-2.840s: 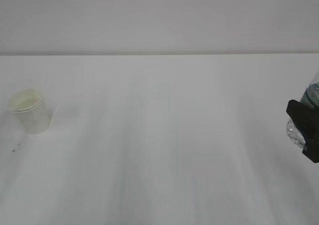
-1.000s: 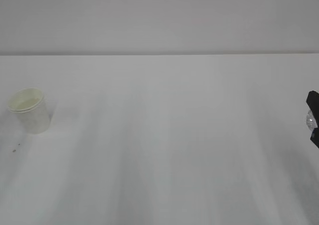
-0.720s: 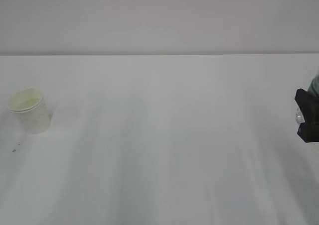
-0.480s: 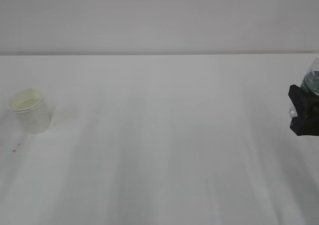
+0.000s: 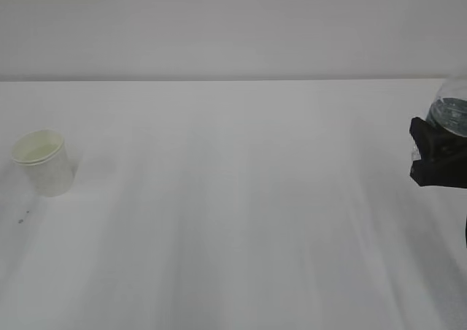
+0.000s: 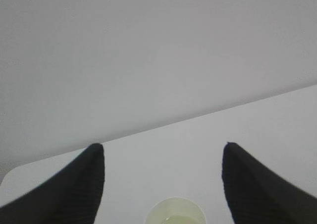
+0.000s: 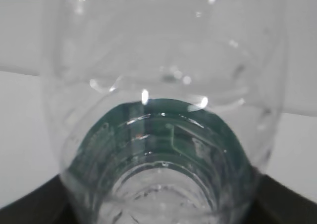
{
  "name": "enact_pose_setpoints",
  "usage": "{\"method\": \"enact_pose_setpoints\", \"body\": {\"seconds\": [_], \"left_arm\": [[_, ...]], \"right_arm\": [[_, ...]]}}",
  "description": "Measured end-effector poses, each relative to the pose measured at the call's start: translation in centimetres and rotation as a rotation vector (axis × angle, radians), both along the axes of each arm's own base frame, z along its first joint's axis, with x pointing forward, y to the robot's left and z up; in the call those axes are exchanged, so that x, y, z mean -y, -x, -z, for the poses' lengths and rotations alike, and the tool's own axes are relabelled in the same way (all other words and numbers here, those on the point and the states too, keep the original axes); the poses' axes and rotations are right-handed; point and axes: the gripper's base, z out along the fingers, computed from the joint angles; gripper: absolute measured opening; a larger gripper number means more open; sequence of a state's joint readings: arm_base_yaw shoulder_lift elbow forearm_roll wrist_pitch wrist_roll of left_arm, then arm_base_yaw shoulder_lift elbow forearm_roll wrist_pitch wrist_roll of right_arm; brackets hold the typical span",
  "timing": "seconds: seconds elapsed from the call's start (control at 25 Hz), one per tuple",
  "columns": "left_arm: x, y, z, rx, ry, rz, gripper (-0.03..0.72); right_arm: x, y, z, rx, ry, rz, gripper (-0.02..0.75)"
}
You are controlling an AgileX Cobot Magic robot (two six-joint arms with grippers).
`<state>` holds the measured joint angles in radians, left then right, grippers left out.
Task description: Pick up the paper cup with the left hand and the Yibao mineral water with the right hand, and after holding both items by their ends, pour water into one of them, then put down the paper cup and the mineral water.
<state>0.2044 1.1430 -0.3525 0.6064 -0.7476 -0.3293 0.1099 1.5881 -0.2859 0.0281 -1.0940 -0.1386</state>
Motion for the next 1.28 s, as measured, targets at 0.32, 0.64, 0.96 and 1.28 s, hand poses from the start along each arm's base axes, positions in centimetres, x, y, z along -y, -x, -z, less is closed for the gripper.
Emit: {"method": "enact_pose_setpoints", "body": {"seconds": [0.32,0.64,0.96,1.28], "left_arm": [[0.1,0.0,0.1,-0.004,-0.017,0.016,0.526],[0.2,0.0,0.1,-0.005,-0.023,0.02,0.521],[0.2,0.0,0.1,-0.005,-0.023,0.02,0.52],[0.2,0.0,0.1,-0.005,-0.023,0.02,0.52]], "right_arm": [[-0.2,-1.6,0.4,0.003,0.0,0.0,0.473],[-0.3,-2.7,0.9,-0.003,0.001,0.0,0.473],[-0.3,-3.0,2.3,-0.05,0.007,0.0,0.473],[-0.4,-3.3,3.7,-0.093,0.012,0.0,0.473]]}}
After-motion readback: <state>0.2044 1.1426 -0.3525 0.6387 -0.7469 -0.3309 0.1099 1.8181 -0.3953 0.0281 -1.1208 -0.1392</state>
